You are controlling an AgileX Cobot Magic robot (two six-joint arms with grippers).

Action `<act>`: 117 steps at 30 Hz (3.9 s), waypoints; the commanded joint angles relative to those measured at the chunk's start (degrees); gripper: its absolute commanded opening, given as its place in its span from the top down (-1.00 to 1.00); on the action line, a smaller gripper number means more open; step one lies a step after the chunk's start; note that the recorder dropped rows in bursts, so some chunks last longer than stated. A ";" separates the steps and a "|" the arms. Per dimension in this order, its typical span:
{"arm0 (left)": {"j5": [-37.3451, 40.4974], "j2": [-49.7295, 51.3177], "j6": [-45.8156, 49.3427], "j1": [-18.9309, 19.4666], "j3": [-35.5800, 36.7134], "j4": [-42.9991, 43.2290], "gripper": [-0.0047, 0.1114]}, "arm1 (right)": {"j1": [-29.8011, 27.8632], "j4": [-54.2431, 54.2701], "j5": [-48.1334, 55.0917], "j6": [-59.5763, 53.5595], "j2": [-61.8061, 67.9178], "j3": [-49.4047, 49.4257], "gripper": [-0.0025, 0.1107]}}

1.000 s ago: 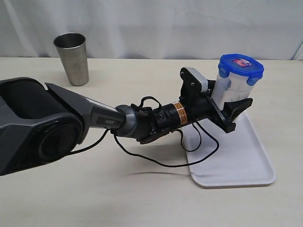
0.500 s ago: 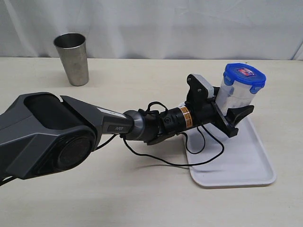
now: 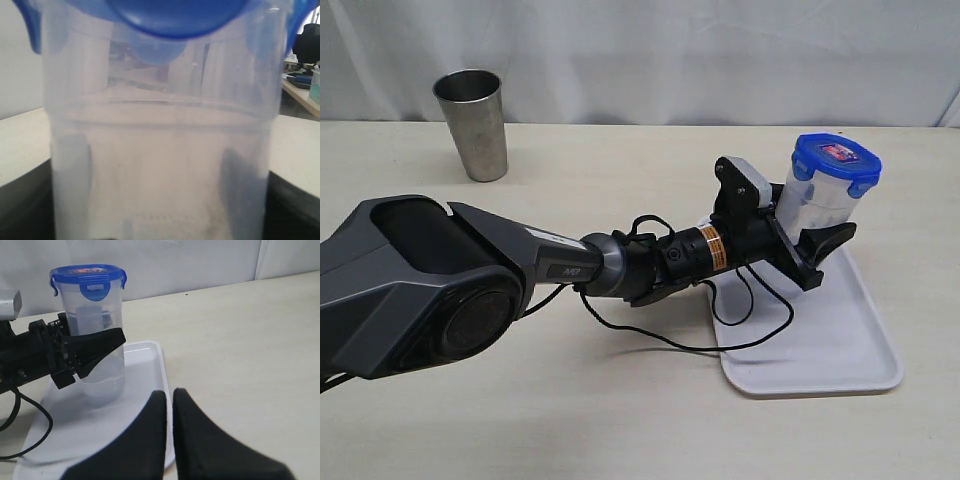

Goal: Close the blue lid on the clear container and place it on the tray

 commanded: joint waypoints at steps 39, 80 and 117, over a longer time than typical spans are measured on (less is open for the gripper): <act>8.39 -3.37 -24.15 7.36 -0.59 37.28 -0.54 | -0.05 0.00 -0.23 0.08 -0.30 0.10 0.88; 15.96 -13.53 -62.96 10.74 -0.47 68.41 -0.07 | -0.05 0.00 -0.23 0.08 -0.30 0.10 0.88; 79.76 -40.30 -50.28 16.29 30.64 68.41 0.92 | -0.05 0.00 -0.23 0.08 -0.30 0.10 0.88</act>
